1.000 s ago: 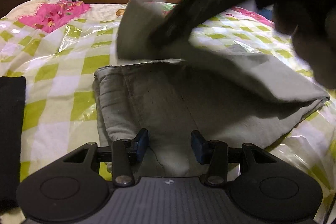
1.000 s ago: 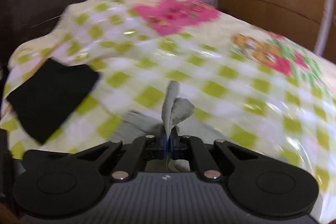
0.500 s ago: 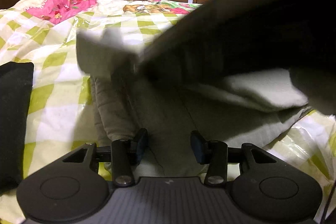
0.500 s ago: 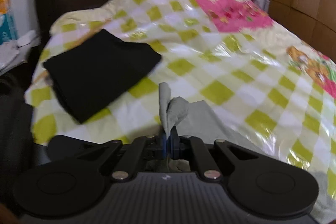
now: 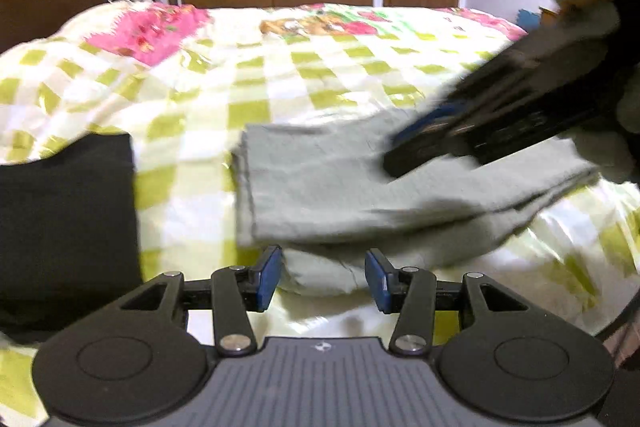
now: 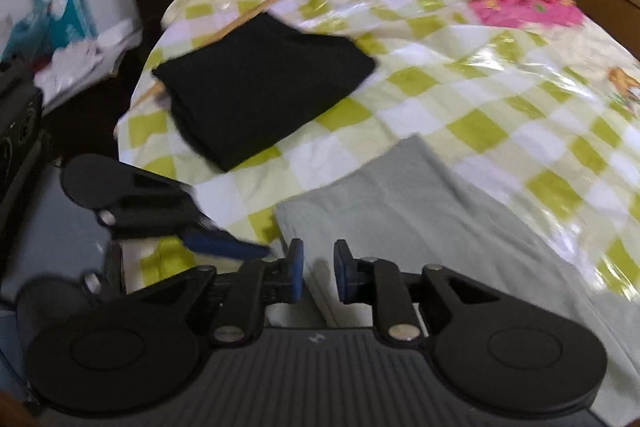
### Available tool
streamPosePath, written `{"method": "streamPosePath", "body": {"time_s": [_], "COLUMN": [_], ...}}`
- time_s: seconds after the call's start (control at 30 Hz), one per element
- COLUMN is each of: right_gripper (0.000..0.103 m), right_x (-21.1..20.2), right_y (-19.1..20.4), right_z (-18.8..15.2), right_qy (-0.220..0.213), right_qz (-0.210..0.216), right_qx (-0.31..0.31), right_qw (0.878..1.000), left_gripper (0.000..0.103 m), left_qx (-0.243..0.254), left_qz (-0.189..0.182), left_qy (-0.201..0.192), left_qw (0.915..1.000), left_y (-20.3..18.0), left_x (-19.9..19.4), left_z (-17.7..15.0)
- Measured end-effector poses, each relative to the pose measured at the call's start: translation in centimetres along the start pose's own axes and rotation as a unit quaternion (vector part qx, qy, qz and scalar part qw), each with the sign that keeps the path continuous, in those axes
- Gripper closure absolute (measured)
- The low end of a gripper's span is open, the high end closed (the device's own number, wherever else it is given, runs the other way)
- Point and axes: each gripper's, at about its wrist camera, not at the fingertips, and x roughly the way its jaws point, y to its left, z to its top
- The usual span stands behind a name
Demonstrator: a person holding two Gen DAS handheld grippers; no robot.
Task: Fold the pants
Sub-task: 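Lower the folded pants with the right tool and open it, then grasp the edge of the grey-green pants with the right tool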
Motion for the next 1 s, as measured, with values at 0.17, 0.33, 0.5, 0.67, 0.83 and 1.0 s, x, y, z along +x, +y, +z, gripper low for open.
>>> {"method": "streamPosePath", "body": {"time_s": [0.17, 0.33, 0.5, 0.67, 0.83, 1.0], "right_gripper": [0.081, 0.077, 0.067, 0.064, 0.067, 0.098], "right_x": [-5.6, -11.5, -14.1, -13.2, -12.8, -14.4], "right_y": [-4.8, -12.5, -17.1, -19.0, -20.9, -21.3], "right_z": [-2.9, -9.0, -14.5, -17.3, -18.2, -19.3], "right_qy": [-0.02, -0.011, -0.012, -0.013, -0.034, -0.05], "right_qz": [-0.094, -0.222, -0.238, -0.174, -0.092, -0.07], "right_qx": [0.095, 0.245, 0.345, 0.39, 0.435, 0.442], "right_qw": [0.991, 0.944, 0.908, 0.904, 0.895, 0.893], "left_gripper": [0.044, 0.044, 0.044, 0.044, 0.044, 0.044], "left_qx": [0.0, 0.014, 0.059, 0.087, 0.097, 0.107], "left_qz": [-0.022, -0.059, -0.074, -0.079, -0.08, -0.096], "left_qy": [-0.036, -0.013, 0.05, 0.062, 0.056, 0.022], "left_qw": [0.9991, 0.9981, 0.9943, 0.9912, 0.9905, 0.9894], "left_y": [-1.2, -4.8, -8.8, -11.0, -12.9, -16.4], "left_x": [1.4, 6.4, 9.6, 9.4, 9.9, 12.4], "left_z": [2.8, 4.9, 5.0, 5.3, 7.0, 11.0]}}
